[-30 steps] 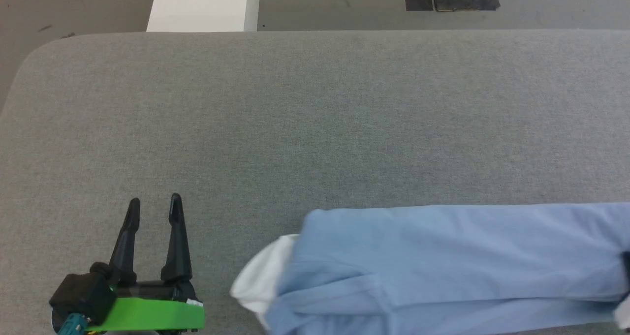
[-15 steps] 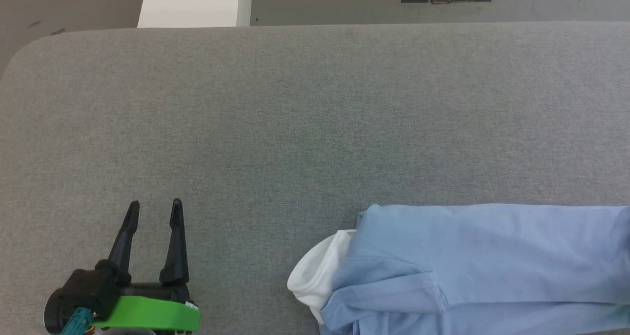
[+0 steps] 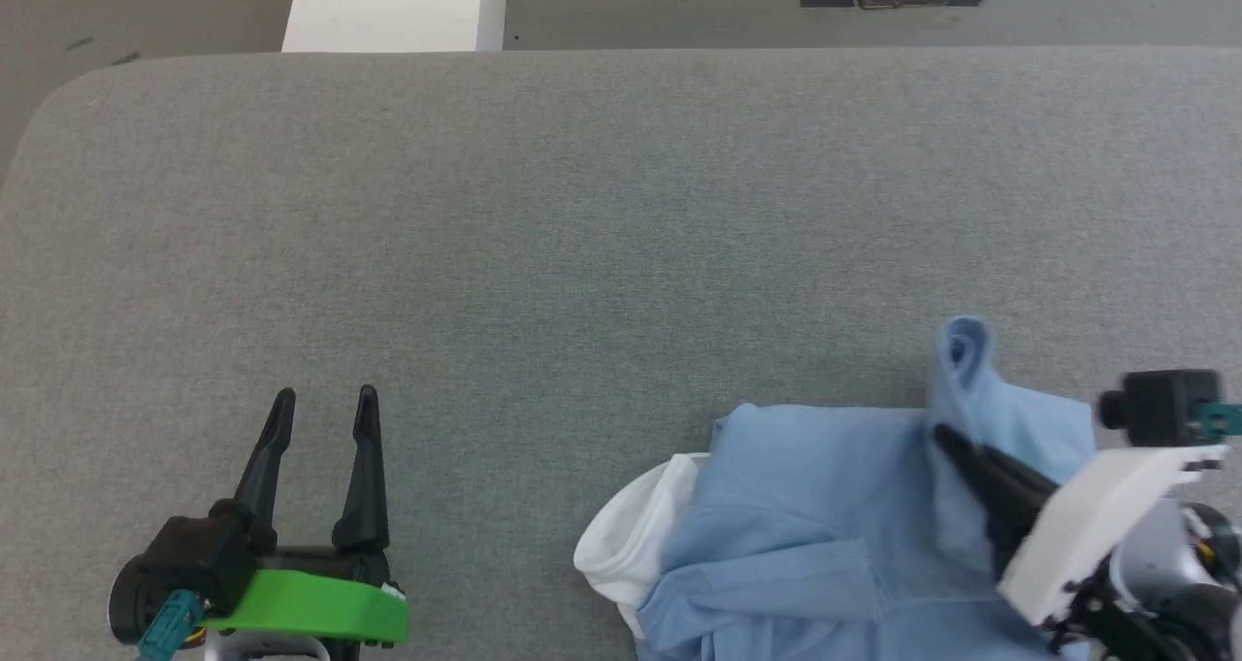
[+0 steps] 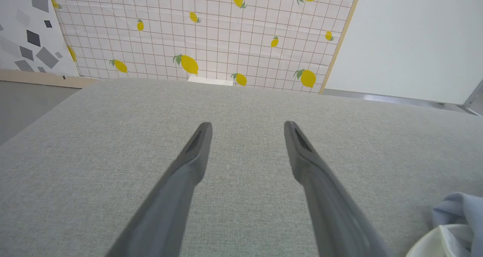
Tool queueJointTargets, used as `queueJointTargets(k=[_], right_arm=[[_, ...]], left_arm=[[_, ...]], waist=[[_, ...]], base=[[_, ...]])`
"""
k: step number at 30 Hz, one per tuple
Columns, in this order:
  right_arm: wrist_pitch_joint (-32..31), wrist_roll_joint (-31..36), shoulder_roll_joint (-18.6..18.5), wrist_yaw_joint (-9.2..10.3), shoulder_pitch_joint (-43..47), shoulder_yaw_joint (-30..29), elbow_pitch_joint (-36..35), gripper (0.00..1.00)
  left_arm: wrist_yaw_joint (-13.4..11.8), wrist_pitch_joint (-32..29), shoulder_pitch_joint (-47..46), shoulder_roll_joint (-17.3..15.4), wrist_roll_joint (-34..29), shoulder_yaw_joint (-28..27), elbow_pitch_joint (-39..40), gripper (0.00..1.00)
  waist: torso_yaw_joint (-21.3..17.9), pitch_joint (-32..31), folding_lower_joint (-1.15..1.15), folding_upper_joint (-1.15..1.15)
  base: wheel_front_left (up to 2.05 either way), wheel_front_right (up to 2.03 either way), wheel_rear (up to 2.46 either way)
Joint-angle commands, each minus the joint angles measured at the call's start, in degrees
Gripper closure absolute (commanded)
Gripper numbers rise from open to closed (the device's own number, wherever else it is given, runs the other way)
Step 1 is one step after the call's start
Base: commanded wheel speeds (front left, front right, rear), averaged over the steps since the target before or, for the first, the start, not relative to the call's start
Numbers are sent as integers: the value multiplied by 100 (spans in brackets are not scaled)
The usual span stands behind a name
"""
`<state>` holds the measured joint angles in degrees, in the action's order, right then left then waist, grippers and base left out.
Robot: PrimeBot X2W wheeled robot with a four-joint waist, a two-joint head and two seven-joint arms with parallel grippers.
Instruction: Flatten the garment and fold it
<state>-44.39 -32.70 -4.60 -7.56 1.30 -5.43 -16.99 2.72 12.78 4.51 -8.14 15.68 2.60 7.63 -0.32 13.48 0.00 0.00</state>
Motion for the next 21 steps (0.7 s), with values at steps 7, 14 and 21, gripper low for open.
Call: queueJointTargets(k=[7, 14, 21], right_arm=[[-338, 20, 101, 8, -350, 1209, 68, 100], [-440, 460, 73, 8, -593, 2124, 649, 100], [-154, 1113, 55, 8, -739, 2053, 1659, 100]], left_arm=[[23, 46, -237, -11, 32, 87, -92, 0], [44, 68, -363, 41, 72, 195, -192, 0], [74, 103, -481, 100, 92, 322, -344, 0]], waist=[[226, 62, 0, 0], [478, 142, 0, 0], [686, 168, 0, 0]], base=[[0, 0, 0], [0, 0, 0], [0, 0, 0]])
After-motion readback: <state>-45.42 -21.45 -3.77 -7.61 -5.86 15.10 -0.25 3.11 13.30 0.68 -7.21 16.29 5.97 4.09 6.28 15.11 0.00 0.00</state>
